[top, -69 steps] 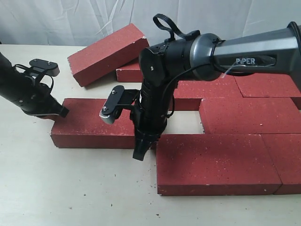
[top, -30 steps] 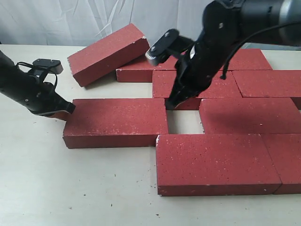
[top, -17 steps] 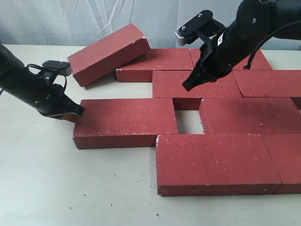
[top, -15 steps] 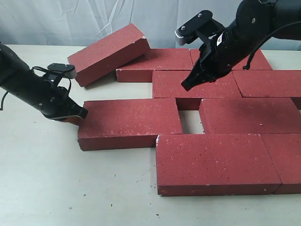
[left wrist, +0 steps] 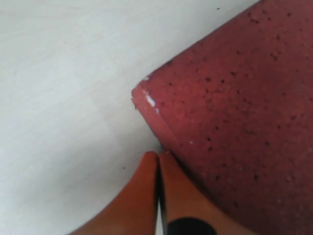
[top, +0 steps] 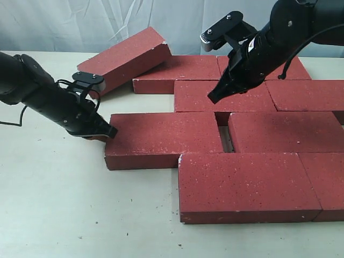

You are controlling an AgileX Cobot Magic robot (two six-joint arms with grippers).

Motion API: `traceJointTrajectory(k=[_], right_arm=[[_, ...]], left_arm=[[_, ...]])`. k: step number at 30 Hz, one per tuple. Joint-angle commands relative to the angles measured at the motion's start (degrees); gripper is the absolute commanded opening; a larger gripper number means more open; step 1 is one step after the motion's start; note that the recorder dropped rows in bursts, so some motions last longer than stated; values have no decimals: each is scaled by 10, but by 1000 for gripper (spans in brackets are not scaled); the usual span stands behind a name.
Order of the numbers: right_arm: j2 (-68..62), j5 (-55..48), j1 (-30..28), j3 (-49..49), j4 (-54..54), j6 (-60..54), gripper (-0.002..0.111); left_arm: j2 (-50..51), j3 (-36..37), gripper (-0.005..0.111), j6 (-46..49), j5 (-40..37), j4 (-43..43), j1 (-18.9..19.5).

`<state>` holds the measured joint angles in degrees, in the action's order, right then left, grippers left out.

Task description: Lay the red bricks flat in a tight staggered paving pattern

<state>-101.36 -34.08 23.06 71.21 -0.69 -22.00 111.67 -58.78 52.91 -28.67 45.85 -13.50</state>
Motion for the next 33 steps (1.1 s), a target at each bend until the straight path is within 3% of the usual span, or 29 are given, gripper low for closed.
traceJointTrajectory(k=[1,14,21,26,33], right_arm=[[4,5,-4,-3,-1,0,-1],[4,6,-4,-3,-9,1,-1],[4,8,-4,-3,-9,1,-1],[4,17,-4,-3,-14,1,-1],[4,31,-4,-3,-18,1,-1]], left_arm=[[2,-5,0,2,6,11,-16],[38,-48,0,2,0,9,-54],[38,-51,0,2,-12,-20,-55],[25,-51,0,-19,-12,-76,-43],[-11,-51,0,-32,-16,-82,4]])
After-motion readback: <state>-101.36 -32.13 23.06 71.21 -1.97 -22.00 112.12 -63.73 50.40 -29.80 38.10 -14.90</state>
